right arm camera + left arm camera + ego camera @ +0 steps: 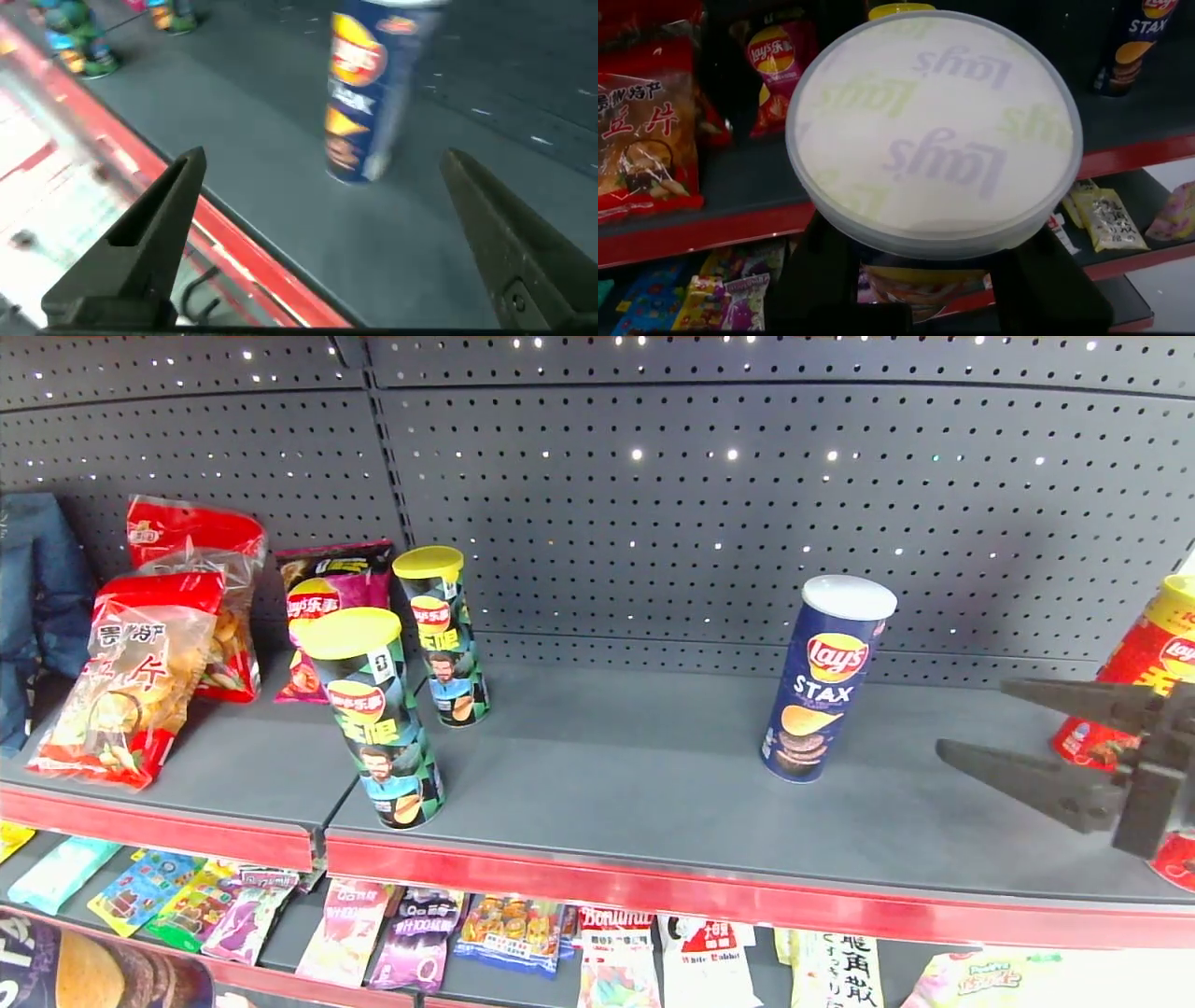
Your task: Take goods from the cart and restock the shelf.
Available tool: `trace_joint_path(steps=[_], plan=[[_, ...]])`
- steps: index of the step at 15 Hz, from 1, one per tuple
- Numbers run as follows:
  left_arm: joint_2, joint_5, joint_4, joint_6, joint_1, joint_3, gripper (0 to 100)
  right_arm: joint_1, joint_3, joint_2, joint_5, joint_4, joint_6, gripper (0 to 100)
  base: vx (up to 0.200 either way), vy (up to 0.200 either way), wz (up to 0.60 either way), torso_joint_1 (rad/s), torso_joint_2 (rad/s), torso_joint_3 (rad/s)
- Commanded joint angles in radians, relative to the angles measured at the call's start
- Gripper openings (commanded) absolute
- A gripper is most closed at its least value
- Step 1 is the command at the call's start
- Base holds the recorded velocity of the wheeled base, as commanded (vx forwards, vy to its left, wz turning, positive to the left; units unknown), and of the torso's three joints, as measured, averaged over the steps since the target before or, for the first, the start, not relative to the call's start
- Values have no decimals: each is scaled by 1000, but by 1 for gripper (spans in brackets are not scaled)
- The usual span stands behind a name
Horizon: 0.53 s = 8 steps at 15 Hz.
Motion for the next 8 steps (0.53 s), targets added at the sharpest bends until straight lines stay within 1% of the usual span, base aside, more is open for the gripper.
trace_joint_path(steps=[1, 2, 3, 6, 8], plan=[[8, 6, -1, 1, 1, -1, 0, 54, -80, 183, -1, -18, 0, 100, 0, 0, 0, 0, 0, 0], [8, 11, -1, 1, 1, -3, 0, 56, -92, 206, -2, -31, 0, 100, 0, 0, 0, 0, 0, 0], [6, 20, -1, 1, 1, -3, 0, 56, -118, 263, -15, -88, 1, 100, 0, 0, 0, 0, 0, 0], [6, 23, -3, 1, -1, -4, 0, 56, -148, 325, -22, -103, 0, 100, 0, 0, 0, 0, 0, 0], [9, 23, -3, 1, -1, -4, 0, 56, -155, 358, -59, -140, 1, 100, 0, 0, 0, 0, 0, 0]])
